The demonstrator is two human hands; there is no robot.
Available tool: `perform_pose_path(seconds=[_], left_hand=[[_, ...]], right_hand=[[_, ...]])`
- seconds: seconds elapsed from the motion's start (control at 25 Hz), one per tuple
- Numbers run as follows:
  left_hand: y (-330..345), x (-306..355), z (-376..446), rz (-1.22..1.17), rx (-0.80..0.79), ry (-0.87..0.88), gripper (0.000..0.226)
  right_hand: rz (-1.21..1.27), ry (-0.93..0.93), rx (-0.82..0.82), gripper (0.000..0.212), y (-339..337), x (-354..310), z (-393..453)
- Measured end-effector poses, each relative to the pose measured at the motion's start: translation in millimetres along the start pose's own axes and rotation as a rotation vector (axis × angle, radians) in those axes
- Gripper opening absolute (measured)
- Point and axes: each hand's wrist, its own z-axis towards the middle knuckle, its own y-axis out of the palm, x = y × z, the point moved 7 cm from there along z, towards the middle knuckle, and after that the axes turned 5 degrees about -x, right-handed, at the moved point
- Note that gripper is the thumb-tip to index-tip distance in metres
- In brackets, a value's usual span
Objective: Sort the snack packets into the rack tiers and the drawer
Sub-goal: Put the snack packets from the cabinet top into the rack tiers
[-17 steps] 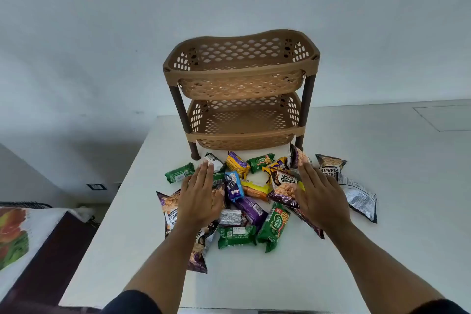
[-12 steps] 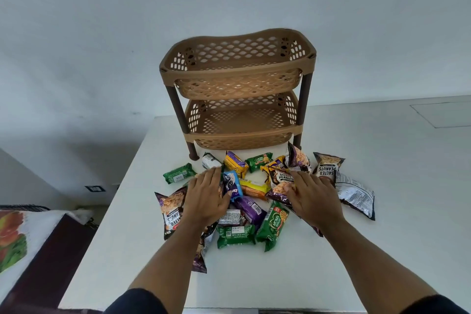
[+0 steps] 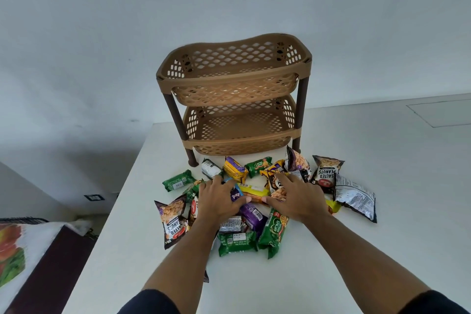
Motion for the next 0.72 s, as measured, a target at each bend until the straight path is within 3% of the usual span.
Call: perform_pose_path(seconds=[0.16, 0.28, 0.56, 0.72], left_hand=[[3.3, 3.3, 6.7, 0.021, -0.075, 0.051, 0.092], [5.5, 7.4, 10.5, 0.004, -0.136, 0.102, 0.074], [-12.8, 10.0, 13.9, -0.121, -0.052, 0.149, 0.049], [-26.3, 5.6, 18.4, -0.223, 0.011, 0.139, 0.044]], right_hand=[[0.085, 0.053, -0.132, 0.09, 3.5, -7.9, 7.2], [0.235, 0.128, -0.224, 0.073, 8.0, -10.4, 12.4], [0.526, 0.236, -0.158, 0.052, 0.9, -9.2, 20.0], [0.615, 0.239, -0.125, 0.026, -9.9, -13.3, 28.8]])
